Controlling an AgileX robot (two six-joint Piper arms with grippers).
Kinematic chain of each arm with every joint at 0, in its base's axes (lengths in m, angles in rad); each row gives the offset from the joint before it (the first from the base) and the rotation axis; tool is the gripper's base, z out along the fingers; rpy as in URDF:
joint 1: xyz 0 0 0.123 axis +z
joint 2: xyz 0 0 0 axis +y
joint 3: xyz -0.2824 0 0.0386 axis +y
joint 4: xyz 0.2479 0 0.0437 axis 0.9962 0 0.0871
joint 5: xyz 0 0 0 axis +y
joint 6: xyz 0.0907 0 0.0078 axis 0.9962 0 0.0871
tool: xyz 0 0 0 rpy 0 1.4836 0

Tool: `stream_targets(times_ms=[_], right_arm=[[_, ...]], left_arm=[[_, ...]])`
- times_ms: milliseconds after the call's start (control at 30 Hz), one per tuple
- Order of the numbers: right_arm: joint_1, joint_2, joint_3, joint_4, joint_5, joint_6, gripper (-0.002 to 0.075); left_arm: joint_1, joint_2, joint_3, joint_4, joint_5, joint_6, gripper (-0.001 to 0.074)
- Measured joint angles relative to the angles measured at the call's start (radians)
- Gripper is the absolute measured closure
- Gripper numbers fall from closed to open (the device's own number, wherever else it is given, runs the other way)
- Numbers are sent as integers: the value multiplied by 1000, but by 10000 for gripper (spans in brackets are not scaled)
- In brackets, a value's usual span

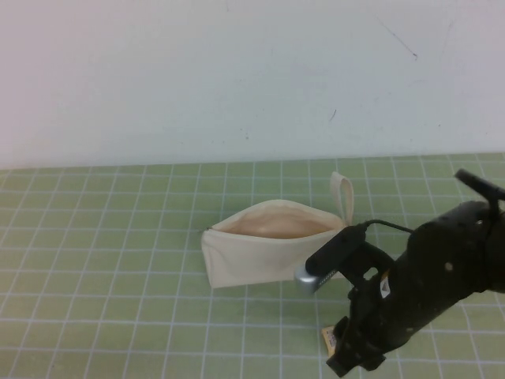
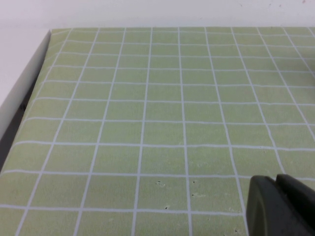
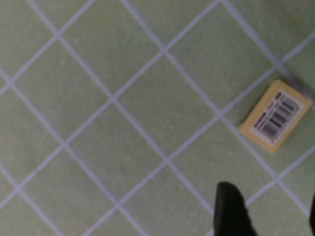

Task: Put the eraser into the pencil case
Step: Pick up the eraser from the table

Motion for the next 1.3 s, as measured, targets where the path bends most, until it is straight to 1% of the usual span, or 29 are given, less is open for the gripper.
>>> stream_targets(times_ms=[67, 167, 300, 433, 533, 600, 733, 867, 1033, 1167, 1300], right_arm=[[0, 23, 0, -13, -36, 47, 340], [0, 43, 0, -16, -98, 80, 283], [0, 62, -2, 6, -130, 89, 265], [0, 92, -2, 9, -156, 89, 265], [0, 117, -2, 9, -178, 89, 286], [0, 134, -2, 9, -189, 89, 318], [0, 158, -2, 9, -194, 89, 407], [0, 160, -3, 9, -196, 89, 516], [0, 160, -6, 12, -194, 89, 524], [0, 147, -43, 18, -107, 89, 524], [2, 88, -143, 55, 8, 58, 524]], left_arm=[[0, 0, 0, 0, 0, 0, 736], [0, 0, 0, 0, 0, 0, 736], [0, 0, 0, 0, 0, 0, 736], [0, 0, 0, 0, 0, 0, 736], [0, 0, 0, 0, 0, 0, 736], [0, 0, 0, 0, 0, 0, 736], [0, 0, 0, 0, 0, 0, 736], [0, 0, 0, 0, 0, 0, 736], [0, 0, 0, 0, 0, 0, 736], [0, 0, 0, 0, 0, 3, 736], [0, 0, 0, 0, 0, 3, 736]])
